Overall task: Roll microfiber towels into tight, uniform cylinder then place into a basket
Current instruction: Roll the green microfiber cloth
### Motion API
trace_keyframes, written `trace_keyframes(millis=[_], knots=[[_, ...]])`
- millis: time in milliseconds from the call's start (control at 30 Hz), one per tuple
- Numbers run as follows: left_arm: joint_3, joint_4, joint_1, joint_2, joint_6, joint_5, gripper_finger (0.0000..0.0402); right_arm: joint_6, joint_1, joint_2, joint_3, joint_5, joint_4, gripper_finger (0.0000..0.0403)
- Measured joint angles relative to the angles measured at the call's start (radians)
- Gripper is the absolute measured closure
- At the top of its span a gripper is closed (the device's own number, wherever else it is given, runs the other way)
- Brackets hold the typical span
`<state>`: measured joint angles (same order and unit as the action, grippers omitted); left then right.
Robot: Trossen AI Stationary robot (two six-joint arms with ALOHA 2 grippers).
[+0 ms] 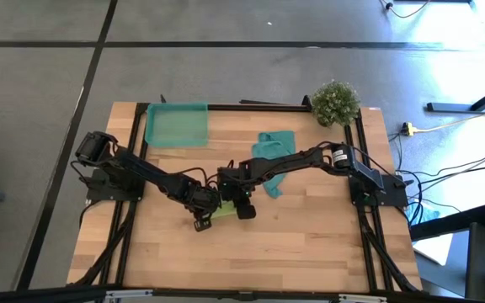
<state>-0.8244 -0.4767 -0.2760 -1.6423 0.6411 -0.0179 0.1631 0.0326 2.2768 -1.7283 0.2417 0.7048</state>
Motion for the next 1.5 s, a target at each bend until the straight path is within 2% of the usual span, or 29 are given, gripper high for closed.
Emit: trace_keyframes(millis=[400, 633, 867, 1133, 1500], knots=[[0.003, -0.051, -0.017, 0.159, -0.045, 0.025, 0.0401, 0.0, -0.003, 0.0, 0.0, -0.003, -0.011, 0.0299], [0.001, -0.144, -0.035, 0.209, -0.031, 0.033, 0.0401, -0.001, -0.003, 0.0, 0.0, -0.005, -0.035, 0.0299], [0.0, -0.202, -0.041, 0.211, -0.018, -0.063, 0.0401, -0.001, -0.003, 0.0, 0.001, -0.005, -0.048, 0.0299], [0.001, -0.211, -0.045, 0.2, -0.016, -0.001, 0.0401, -0.001, -0.003, 0.001, 0.002, -0.005, -0.05, 0.0299], [0.001, -0.209, -0.048, 0.2, 0.011, 0.025, 0.0401, -0.058, -0.005, 0.029, -0.001, 0.001, -0.051, 0.0299]])
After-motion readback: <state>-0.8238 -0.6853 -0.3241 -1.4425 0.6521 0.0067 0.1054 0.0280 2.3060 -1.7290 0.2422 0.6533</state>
